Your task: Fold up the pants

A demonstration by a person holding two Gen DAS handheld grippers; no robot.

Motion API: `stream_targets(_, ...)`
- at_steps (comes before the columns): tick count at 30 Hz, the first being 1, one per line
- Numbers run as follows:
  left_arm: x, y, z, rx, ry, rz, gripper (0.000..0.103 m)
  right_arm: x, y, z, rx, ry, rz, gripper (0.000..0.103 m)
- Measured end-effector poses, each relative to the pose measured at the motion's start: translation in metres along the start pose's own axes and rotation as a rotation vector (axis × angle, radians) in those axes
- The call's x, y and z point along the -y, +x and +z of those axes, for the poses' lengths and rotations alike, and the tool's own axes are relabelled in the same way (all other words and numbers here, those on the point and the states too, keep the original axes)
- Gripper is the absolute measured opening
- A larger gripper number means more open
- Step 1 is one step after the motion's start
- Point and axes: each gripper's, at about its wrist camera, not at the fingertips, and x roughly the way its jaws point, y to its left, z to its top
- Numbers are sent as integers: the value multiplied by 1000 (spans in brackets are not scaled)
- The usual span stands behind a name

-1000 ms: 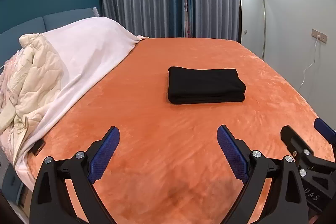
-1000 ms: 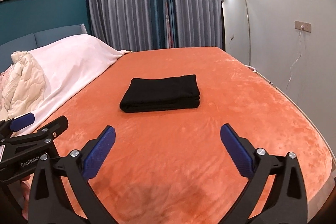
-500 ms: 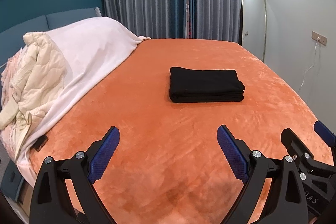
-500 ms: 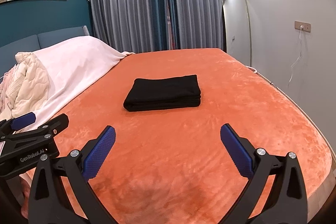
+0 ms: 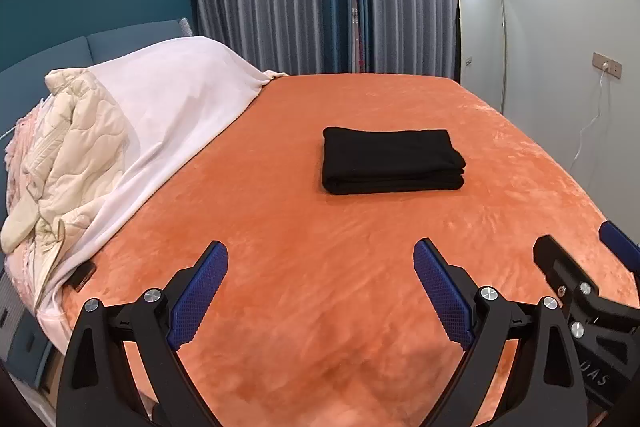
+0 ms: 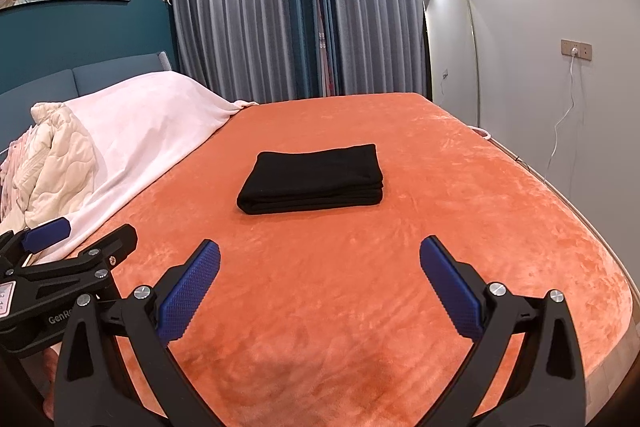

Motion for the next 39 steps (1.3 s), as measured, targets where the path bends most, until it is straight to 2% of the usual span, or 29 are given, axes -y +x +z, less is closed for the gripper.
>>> stream_targets(5, 0, -1, 2, 1, 7, 7, 92, -1, -1, 0, -3, 10, 0, 98)
stream_targets(16, -2, -2, -1, 3, -10, -32, 92, -3, -1, -2, -5, 17, -7, 98)
stream_targets(24, -2, -5, -5, 29, -26, -8, 92, -5, -2, -4, -6, 23, -11, 98)
stream_targets(39, 5, -4, -6, 14, 23, -25, 92, -6, -4, -5, -6, 30, -18, 98)
